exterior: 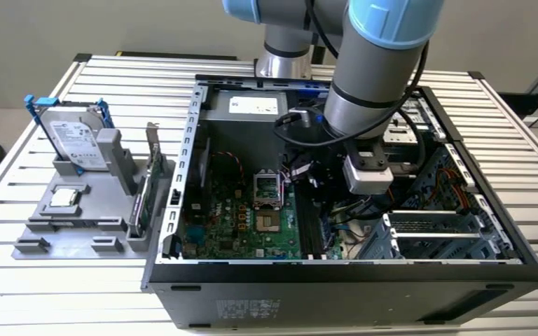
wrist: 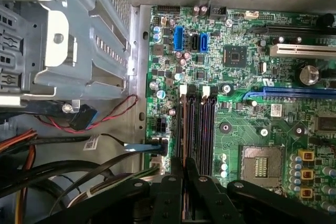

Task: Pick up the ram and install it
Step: 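Insert the ram into the slot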

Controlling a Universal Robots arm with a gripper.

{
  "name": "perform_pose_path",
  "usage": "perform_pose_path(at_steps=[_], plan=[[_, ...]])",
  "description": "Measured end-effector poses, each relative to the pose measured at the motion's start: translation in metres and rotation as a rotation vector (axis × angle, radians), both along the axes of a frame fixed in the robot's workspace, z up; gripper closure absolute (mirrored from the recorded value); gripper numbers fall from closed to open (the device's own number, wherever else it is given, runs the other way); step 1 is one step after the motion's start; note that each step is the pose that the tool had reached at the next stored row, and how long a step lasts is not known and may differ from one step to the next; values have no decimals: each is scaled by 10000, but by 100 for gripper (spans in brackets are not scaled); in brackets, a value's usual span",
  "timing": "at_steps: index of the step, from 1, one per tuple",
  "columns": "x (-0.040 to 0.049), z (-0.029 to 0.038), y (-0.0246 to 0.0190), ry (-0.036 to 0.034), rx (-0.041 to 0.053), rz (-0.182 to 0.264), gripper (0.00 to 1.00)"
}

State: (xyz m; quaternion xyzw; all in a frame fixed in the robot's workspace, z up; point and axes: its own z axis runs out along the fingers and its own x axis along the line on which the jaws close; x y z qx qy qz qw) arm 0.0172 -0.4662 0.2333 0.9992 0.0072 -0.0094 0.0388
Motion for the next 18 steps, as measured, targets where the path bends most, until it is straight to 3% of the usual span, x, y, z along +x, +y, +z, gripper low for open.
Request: perform_pose_path(at_steps=[18], plan=[[37,-120,52,0,-2,0,100]])
